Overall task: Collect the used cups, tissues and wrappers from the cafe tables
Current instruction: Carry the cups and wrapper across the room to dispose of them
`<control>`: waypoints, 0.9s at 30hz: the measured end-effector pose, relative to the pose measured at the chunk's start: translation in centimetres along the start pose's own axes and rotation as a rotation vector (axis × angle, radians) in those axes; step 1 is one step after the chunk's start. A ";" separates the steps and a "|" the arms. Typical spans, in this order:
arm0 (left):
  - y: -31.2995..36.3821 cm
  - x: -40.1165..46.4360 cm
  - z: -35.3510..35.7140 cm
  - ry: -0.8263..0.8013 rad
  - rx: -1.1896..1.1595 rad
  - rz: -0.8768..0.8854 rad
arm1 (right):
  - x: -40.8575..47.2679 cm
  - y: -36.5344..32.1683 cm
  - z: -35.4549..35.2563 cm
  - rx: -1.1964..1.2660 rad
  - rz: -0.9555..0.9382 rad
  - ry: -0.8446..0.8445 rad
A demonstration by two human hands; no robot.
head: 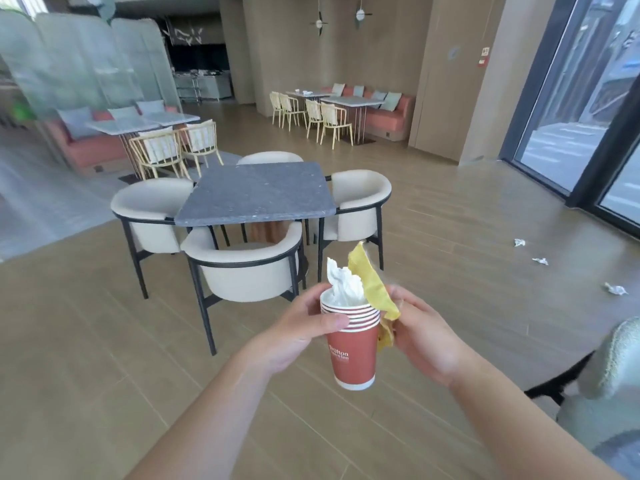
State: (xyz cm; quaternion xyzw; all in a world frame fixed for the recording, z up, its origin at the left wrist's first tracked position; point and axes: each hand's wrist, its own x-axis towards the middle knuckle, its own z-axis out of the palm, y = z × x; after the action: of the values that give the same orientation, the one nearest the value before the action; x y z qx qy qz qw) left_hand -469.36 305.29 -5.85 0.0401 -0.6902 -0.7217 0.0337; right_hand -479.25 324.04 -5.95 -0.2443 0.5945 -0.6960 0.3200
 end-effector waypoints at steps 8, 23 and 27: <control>-0.9 -1.7 -9.1 0.123 -0.026 0.029 | 6.4 1.8 7.7 0.038 0.023 -0.028; -1.7 -7.6 -20.2 0.505 -0.038 0.012 | 15.9 4.2 17.6 0.014 0.022 -0.131; -1.9 -8.7 -22.9 0.683 -0.019 0.017 | 19.2 5.2 20.5 0.009 0.075 -0.213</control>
State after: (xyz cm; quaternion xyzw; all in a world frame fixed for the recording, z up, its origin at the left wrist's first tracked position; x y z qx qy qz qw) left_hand -458.28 283.51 -8.64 0.2734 -0.6327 -0.6727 0.2692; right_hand -476.63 295.69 -8.29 -0.2932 0.5626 -0.6564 0.4083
